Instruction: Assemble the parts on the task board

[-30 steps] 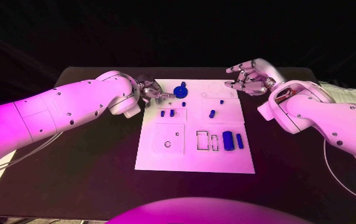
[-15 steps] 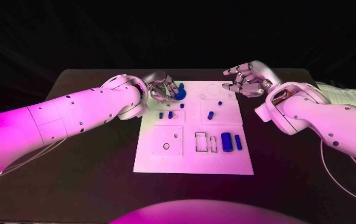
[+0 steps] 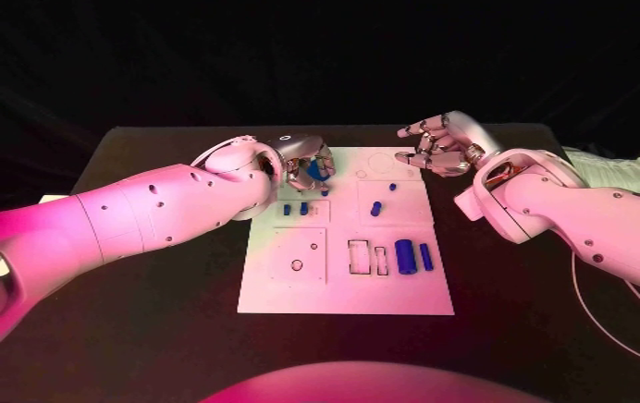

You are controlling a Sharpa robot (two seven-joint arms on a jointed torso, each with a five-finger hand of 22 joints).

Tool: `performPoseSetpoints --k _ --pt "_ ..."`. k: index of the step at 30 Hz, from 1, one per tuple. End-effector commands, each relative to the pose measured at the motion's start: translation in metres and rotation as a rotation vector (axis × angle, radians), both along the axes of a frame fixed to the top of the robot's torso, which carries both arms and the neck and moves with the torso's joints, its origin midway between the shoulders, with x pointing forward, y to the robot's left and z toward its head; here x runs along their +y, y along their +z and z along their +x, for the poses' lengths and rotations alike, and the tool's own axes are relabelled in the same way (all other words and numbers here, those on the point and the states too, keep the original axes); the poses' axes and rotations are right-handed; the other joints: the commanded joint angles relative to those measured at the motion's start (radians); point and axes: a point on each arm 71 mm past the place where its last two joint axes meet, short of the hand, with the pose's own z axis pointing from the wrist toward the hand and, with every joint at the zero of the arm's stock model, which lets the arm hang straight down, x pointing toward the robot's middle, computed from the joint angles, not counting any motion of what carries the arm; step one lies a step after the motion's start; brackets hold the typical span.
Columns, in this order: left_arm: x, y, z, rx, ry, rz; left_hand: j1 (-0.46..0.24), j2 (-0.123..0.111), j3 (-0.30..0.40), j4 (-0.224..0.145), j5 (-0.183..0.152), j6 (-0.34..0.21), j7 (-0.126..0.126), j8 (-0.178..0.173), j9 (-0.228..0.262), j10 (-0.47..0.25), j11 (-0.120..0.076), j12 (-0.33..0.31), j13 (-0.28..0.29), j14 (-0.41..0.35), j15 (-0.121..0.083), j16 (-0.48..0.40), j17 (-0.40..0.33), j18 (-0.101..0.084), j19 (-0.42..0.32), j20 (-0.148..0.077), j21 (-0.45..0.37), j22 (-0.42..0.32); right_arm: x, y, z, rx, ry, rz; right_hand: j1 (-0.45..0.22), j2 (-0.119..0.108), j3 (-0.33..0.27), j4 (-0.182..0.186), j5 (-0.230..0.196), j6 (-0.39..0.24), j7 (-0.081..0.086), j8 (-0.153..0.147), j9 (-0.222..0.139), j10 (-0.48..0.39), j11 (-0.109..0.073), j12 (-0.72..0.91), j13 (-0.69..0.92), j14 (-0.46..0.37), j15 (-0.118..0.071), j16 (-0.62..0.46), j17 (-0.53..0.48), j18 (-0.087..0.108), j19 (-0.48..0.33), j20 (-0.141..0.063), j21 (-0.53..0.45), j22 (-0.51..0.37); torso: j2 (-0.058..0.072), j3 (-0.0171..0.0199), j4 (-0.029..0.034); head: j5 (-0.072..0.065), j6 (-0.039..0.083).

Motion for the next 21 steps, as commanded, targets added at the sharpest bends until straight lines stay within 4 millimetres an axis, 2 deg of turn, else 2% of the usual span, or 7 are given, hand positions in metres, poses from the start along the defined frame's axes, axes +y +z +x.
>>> performPoseSetpoints --k 1,12,21 --pt "-0.0053 -0.0047 -0.0010 -0.007 -0.050 0.092 -0.012 -0.001 0.008 0.000 0.003 0.015 0.000 -0.007 -0.006 0.012 -0.001 -0.009 -0.007 0.030 -0.002 0.012 0.011 -0.022 0.015 -0.002 0.033 0.024 0.0021 -0.0005 -0.0007 0.002 0.019 -0.003 -0.011 0.003 0.002 0.005 0.007 0.006 0.001 0.002 -0.001 -0.005 -0.002 -0.003 -0.001 0.039 -0.004 -0.002 -0.001 0.011 -0.005 0.001 -0.006 -0.001 0.000 0.0007 -0.0003 -0.001 -0.001" --pt "-0.0115 -0.0116 0.0025 0.023 -0.049 0.140 -0.017 0.004 0.029 -0.005 0.003 0.054 0.003 -0.020 -0.015 0.056 -0.008 -0.025 -0.011 0.028 -0.008 0.002 -0.023 -0.036 0.044 -0.007 0.113 0.084 0.0032 -0.0006 -0.0007 0.003 0.022 -0.002 -0.010 0.003 0.002 0.005 0.008 0.007 0.001 0.002 -0.001 -0.005 -0.002 -0.004 -0.002 0.039 -0.004 -0.002 -0.001 0.011 -0.006 0.001 -0.007 -0.002 -0.001 0.0011 0.0001 -0.004 -0.003" --pt "-0.0124 -0.0138 0.0031 0.038 -0.043 0.163 -0.016 0.007 0.043 -0.012 0.003 0.071 0.002 -0.029 -0.021 0.078 -0.012 -0.035 -0.010 0.028 -0.012 0.002 -0.032 -0.041 0.051 -0.010 0.139 0.106 0.0035 -0.0006 -0.0007 0.003 0.023 -0.001 -0.009 0.004 0.003 0.004 0.010 0.007 0.000 0.002 -0.001 -0.005 -0.003 -0.003 -0.002 0.038 -0.004 -0.003 -0.001 0.011 -0.005 0.001 -0.006 -0.001 -0.001 0.0004 0.0017 -0.006 -0.006"
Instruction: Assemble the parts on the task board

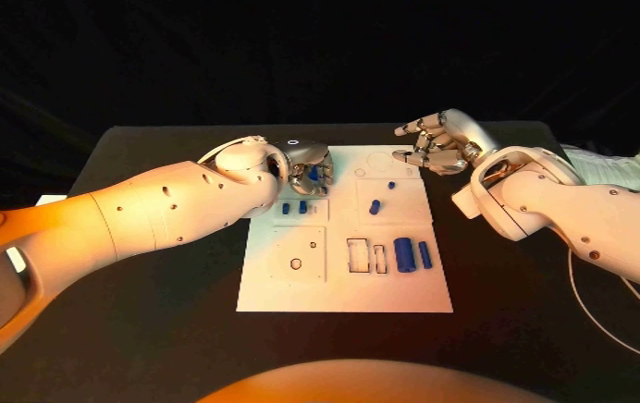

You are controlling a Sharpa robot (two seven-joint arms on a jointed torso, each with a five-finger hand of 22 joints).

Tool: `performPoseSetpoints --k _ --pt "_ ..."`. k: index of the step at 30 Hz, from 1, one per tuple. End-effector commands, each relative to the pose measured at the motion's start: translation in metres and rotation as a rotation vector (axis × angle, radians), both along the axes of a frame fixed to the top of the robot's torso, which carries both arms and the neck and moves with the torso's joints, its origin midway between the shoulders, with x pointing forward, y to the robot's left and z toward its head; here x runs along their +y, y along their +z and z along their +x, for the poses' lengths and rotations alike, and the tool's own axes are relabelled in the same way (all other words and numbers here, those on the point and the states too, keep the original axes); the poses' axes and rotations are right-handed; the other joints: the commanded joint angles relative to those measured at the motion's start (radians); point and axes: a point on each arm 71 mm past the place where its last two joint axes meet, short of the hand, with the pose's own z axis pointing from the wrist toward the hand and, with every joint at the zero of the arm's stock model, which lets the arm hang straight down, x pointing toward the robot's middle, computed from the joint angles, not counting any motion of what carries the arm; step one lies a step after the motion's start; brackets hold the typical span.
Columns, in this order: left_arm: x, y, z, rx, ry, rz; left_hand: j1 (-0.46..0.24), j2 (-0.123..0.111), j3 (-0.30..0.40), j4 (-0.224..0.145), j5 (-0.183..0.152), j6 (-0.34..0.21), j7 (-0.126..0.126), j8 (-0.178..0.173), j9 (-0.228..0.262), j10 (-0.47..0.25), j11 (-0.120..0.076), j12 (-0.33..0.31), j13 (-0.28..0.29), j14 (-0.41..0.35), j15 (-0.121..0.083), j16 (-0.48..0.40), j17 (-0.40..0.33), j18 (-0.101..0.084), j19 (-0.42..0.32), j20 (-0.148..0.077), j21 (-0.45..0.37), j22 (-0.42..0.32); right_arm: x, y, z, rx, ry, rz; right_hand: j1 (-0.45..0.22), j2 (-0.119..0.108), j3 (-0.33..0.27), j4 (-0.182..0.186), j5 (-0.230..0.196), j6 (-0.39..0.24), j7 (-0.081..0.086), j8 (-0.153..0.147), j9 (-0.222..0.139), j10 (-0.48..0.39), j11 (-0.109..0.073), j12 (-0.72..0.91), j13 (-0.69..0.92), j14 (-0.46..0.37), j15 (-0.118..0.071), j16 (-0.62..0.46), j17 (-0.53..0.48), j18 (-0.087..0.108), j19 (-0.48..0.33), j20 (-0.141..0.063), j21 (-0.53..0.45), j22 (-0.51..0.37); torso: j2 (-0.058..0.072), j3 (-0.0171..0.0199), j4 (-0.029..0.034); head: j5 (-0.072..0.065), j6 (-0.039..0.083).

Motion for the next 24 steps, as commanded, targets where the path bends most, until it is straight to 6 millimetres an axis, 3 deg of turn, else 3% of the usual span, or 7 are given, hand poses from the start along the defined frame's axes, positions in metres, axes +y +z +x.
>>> performPoseSetpoints --k 1,15,24 --pt "-0.0013 -0.0029 -0.0004 0.021 -0.002 0.040 -0.007 0.005 0.010 -0.002 0.003 0.006 0.000 -0.008 -0.002 0.009 0.002 -0.006 -0.001 0.025 -0.008 -0.003 -0.002 -0.012 0.009 0.000 0.004 0.002 0.0021 -0.0004 -0.0006 0.002 0.019 -0.003 -0.009 0.004 0.003 0.004 0.004 0.007 0.000 0.002 -0.001 -0.005 -0.003 -0.003 -0.001 0.038 -0.004 -0.003 -0.001 0.011 -0.005 0.001 -0.006 0.000 0.000 -0.0008 -0.0003 0.001 -0.001" --pt "-0.0048 -0.0058 0.0005 0.030 0.004 0.060 -0.002 0.014 0.037 -0.014 0.004 0.017 0.001 -0.022 -0.010 0.028 0.000 -0.018 0.001 0.026 -0.010 0.002 -0.004 -0.015 0.011 -0.002 0.021 0.018 0.0035 -0.0006 -0.0004 0.003 0.022 -0.002 -0.009 0.004 0.003 0.004 0.004 0.007 0.000 0.002 -0.001 -0.005 -0.003 -0.003 -0.001 0.038 -0.004 -0.003 -0.001 0.011 -0.005 0.001 -0.006 0.000 0.000 -0.0004 0.0000 0.002 -0.003" --pt "-0.0082 -0.0118 0.0019 0.038 0.009 0.075 0.013 0.028 0.079 -0.041 0.002 0.042 -0.001 -0.032 -0.016 0.063 -0.006 -0.025 0.004 0.025 -0.015 0.007 -0.008 -0.019 0.014 -0.006 0.043 0.039 0.0044 -0.0008 -0.0004 0.005 0.026 -0.001 -0.009 0.005 0.004 0.004 0.006 0.007 0.000 0.002 -0.001 -0.005 -0.003 -0.003 -0.001 0.039 -0.004 -0.002 0.000 0.011 -0.006 0.001 -0.007 0.000 0.001 -0.0002 -0.0007 0.003 -0.005"
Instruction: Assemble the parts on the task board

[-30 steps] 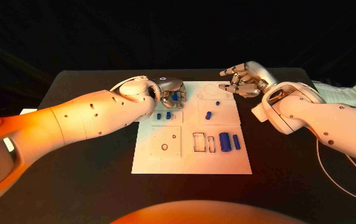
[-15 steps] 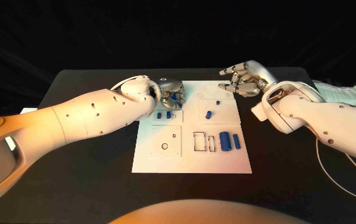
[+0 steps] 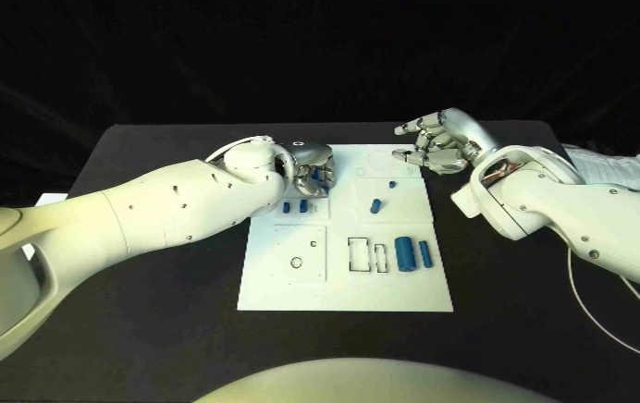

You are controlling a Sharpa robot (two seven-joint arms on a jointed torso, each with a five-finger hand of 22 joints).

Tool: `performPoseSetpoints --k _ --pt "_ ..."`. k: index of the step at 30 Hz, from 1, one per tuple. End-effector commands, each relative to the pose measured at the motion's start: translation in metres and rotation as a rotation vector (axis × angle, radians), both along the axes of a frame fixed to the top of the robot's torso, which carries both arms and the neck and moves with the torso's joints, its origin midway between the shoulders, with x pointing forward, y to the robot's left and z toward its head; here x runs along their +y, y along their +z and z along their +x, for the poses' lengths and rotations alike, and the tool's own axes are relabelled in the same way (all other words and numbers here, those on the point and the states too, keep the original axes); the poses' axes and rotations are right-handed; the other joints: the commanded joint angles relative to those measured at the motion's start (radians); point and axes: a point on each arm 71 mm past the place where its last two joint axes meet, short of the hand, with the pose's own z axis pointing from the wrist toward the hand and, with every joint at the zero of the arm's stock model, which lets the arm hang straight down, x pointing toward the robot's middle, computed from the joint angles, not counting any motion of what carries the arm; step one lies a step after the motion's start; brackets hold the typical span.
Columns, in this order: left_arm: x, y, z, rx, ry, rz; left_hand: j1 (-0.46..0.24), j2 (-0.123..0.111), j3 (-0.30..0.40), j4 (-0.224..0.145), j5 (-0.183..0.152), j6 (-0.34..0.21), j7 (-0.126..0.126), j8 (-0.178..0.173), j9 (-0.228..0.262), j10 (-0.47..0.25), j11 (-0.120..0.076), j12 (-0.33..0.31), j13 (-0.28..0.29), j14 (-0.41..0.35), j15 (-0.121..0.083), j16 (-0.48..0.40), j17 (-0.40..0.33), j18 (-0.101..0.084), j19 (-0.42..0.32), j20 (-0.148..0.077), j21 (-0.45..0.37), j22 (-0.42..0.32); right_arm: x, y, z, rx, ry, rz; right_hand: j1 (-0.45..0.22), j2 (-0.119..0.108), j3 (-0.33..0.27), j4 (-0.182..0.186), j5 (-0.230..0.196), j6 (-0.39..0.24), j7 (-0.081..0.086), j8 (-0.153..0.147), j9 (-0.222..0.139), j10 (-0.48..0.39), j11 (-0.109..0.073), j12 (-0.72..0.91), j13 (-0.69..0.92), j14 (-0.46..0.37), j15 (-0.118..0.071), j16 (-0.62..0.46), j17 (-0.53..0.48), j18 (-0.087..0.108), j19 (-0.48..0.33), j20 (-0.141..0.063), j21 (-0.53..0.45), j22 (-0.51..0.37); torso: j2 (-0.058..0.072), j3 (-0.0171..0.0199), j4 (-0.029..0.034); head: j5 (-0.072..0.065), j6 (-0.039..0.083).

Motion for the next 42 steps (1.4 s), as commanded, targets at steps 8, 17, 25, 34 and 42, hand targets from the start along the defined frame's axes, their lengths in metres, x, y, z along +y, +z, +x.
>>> performPoseSetpoints --k 8,17,25,34,42 --pt "-0.001 -0.007 -0.001 0.011 0.002 0.023 -0.005 0.014 0.044 -0.030 0.000 0.048 -0.001 -0.015 -0.006 0.046 -0.005 -0.022 0.003 0.025 -0.012 0.012 -0.008 -0.022 0.009 -0.003 0.025 0.022 0.003 -0.001 -0.001 0.004 0.024 -0.003 -0.009 0.005 0.004 0.004 0.006 0.007 0.000 0.002 -0.001 -0.006 -0.004 -0.003 -0.001 0.039 -0.004 -0.002 0.000 0.011 -0.006 0.001 -0.007 0.000 -0.001 0.0008 0.0000 0.000 -0.005" --pt "0.006 -0.001 -0.003 -0.017 0.014 -0.012 0.003 0.018 0.076 -0.064 -0.002 0.063 0.005 -0.027 -0.011 0.067 -0.003 -0.040 0.008 0.025 -0.011 0.016 -0.010 -0.026 0.013 -0.004 0.046 0.040 0.003 -0.001 -0.001 0.004 0.023 -0.003 -0.011 0.006 0.005 0.005 0.008 0.008 0.001 0.003 0.000 -0.005 -0.003 -0.002 -0.001 0.038 -0.004 -0.003 -0.001 0.011 -0.006 0.001 -0.008 -0.001 -0.002 0.0003 0.0005 -0.001 -0.003" --pt "0.016 0.018 -0.008 -0.017 0.039 -0.120 -0.005 0.017 0.097 -0.085 -0.002 0.075 0.011 -0.037 -0.015 0.079 0.000 -0.057 0.011 0.024 -0.008 0.018 -0.015 -0.027 0.012 -0.002 0.054 0.050 0.002 0.000 -0.001 0.002 0.022 -0.003 -0.012 0.006 0.005 0.005 0.009 0.008 0.001 0.003 0.000 -0.005 -0.003 -0.002 -0.001 0.038 -0.004 -0.004 -0.002 0.011 -0.007 0.001 -0.009 -0.003 -0.002 0.0010 0.0033 0.000 0.002" --pt "0.039 0.029 -0.012 0.015 0.095 -0.172 -0.013 0.015 0.103 -0.094 -0.002 0.082 0.013 -0.041 -0.016 0.086 0.001 -0.065 0.014 0.023 -0.007 0.019 -0.018 -0.027 0.012 -0.001 0.057 0.054 0.000 0.000 -0.001 0.000 0.017 -0.004 -0.012 0.006 0.005 0.005 0.009 0.008 0.001 0.003 0.000 -0.005 -0.003 -0.002 -0.001 0.038 -0.004 -0.004 -0.002 0.011 -0.007 0.001 -0.009 -0.003 -0.001 0.0006 0.0017 0.002 0.006" --pt "0.059 0.026 -0.010 0.030 0.139 -0.150 -0.021 0.011 0.104 -0.098 -0.003 0.084 0.013 -0.044 -0.018 0.090 0.001 -0.070 0.016 0.023 -0.007 0.019 -0.020 -0.028 0.012 0.000 0.061 0.057 -0.001 -0.001 -0.001 0.001 0.014 -0.005 -0.012 0.007 0.005 0.005 0.009 0.008 0.001 0.003 0.000 -0.006 -0.004 -0.003 -0.002 0.038 -0.004 -0.005 -0.003 0.011 -0.007 0.001 -0.010 -0.004 -0.001 0.0005 0.0018 0.005 0.006"
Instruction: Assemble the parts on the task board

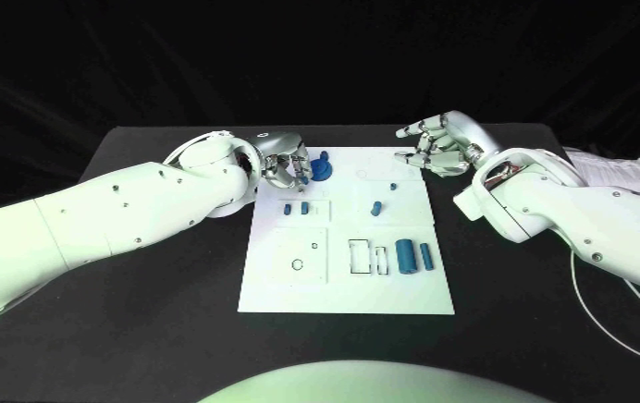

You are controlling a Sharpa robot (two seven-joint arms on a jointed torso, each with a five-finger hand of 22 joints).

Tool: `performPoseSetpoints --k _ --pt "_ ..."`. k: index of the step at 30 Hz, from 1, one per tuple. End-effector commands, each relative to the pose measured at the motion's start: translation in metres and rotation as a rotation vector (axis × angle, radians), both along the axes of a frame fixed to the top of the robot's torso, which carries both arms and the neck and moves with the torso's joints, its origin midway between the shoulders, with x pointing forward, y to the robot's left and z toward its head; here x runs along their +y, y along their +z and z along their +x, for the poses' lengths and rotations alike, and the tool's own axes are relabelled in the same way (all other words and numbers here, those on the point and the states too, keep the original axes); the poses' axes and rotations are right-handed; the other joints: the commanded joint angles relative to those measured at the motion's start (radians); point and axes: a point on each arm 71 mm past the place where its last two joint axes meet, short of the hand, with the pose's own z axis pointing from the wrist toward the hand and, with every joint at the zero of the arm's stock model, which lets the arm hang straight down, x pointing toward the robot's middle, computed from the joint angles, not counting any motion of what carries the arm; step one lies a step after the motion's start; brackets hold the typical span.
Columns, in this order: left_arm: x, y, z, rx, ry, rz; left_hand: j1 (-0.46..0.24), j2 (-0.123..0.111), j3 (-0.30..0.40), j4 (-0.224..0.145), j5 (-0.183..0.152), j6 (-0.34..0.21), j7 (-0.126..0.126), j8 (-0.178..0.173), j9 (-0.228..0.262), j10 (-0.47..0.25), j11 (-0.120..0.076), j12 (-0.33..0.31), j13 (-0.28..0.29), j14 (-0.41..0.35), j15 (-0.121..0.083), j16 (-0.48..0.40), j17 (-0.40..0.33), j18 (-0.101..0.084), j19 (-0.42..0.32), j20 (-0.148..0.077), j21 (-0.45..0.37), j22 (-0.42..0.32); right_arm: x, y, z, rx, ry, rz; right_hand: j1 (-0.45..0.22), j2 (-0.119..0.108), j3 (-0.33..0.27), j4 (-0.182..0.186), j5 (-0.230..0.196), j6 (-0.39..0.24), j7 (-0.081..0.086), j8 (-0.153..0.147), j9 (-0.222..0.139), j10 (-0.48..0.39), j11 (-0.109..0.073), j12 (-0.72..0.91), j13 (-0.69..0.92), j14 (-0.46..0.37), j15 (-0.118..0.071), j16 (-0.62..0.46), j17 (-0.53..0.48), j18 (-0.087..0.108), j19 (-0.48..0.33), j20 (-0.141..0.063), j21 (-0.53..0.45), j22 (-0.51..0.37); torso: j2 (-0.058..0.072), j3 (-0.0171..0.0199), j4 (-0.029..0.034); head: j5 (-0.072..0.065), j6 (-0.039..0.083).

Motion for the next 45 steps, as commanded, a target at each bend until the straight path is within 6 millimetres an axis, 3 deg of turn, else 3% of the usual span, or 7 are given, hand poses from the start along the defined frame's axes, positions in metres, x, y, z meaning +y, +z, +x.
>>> performPoseSetpoints --k 1,9,19,45 --pt "0.003 -0.001 0.001 0.023 0.025 -0.007 -0.009 -0.001 0.004 -0.004 0.002 0.006 -0.001 -0.006 0.000 0.006 0.003 -0.006 0.001 0.019 -0.003 0.006 0.000 -0.012 0.005 0.000 0.008 0.007 0.002 0.000 -0.001 -0.002 0.016 -0.002 -0.006 0.001 0.003 0.003 0.004 0.008 0.001 0.003 0.000 -0.006 -0.004 -0.003 -0.001 0.038 -0.004 -0.005 -0.001 0.011 -0.007 0.001 -0.005 -0.001 0.001 0.0003 -0.0009 0.004 0.000" --pt "0.004 -0.007 0.003 0.022 0.026 0.026 -0.013 -0.002 0.005 -0.005 0.002 0.005 0.000 -0.009 -0.001 0.006 0.003 -0.009 0.001 0.018 -0.002 0.006 -0.002 -0.012 0.004 0.000 0.007 0.007 0.002 -0.001 -0.001 -0.001 0.017 -0.002 -0.006 0.001 0.003 0.003 0.004 0.008 0.001 0.003 0.000 -0.006 -0.004 -0.003 -0.001 0.038 -0.004 -0.005 -0.001 0.011 -0.007 0.001 -0.005 -0.001 0.003 0.0000 -0.0053 0.006 0.000" --pt "0.002 -0.011 0.004 0.036 0.025 0.055 -0.016 -0.003 0.005 -0.006 0.001 0.004 0.000 -0.011 -0.002 0.006 0.004 -0.012 0.002 0.018 -0.002 0.006 -0.003 -0.012 0.003 0.001 0.006 0.007 0.002 -0.001 -0.001 -0.001 0.018 -0.002 -0.006 0.001 0.003 0.003 0.004 0.008 0.001 0.003 0.000 -0.006 -0.004 -0.003 -0.001 0.038 -0.004 -0.005 -0.001 0.011 -0.007 0.001 -0.005 -0.001 0.002 0.0006 -0.0023 0.004 -0.004" --pt "0.000 -0.020 0.003 0.059 0.014 0.121 -0.021 -0.003 0.005 -0.006 0.001 0.006 -0.001 -0.013 -0.003 0.008 0.003 -0.015 0.003 0.018 -0.002 0.006 -0.005 -0.012 0.003 0.001 0.007 0.009 0.004 -0.002 -0.001 0.000 0.021 -0.001 -0.006 0.001 0.003 0.002 0.006 0.008 0.000 0.003 -0.001 -0.007 -0.004 -0.003 -0.002 0.038 -0.005 -0.005 -0.001 0.011 -0.007 0.001 -0.006 -0.001 0.002 -0.0003 -0.0034 0.008 -0.008"
